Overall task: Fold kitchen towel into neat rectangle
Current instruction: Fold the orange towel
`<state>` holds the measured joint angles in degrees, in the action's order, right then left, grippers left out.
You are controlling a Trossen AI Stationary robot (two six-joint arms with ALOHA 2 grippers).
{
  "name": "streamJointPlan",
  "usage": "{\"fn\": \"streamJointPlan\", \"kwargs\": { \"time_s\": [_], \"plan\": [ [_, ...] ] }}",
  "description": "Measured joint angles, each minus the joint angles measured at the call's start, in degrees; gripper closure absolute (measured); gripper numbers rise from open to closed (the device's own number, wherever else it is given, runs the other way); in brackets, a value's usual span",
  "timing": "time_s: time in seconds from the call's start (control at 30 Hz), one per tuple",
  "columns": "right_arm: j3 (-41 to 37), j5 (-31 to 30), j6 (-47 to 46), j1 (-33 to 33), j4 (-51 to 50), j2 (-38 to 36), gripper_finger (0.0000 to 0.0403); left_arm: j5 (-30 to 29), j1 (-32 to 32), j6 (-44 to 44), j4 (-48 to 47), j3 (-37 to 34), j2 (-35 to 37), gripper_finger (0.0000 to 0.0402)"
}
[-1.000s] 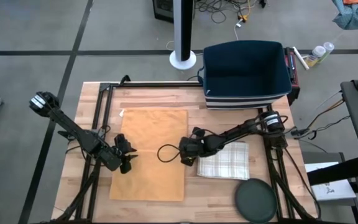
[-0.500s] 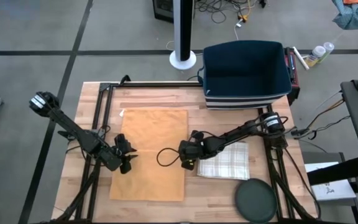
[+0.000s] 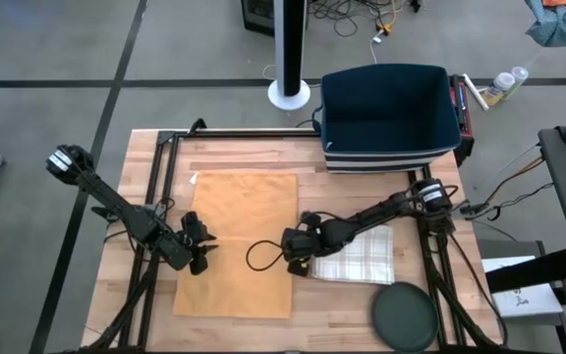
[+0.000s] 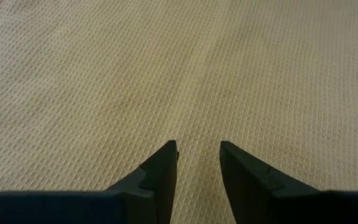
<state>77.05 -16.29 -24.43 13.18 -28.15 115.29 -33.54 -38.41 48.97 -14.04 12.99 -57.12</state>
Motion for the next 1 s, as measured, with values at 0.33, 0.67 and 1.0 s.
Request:
{"fn": "streamJointPlan", "kwargs": {
  "time_s": [0.33,0.67,1.0],
  "plan": [
    [-1.07,1.93,-1.29,0.33,-0.54,-0.01,0.0403,0.07,-0.01,0.00,0.71,0.00,0.00,0.0287],
    [2.17,4.08,-1.13,0.87,-2.65,-0.15,0.0403,0.09,-0.01,-0.02,0.87,0.00,0.00,0.0287],
    [0.80,4.77,-1.09,1.55,-0.93,1.46,0.0403,0.09,0.00,-0.48,0.93,0.00,0.00,0.0287]
  ]
}}
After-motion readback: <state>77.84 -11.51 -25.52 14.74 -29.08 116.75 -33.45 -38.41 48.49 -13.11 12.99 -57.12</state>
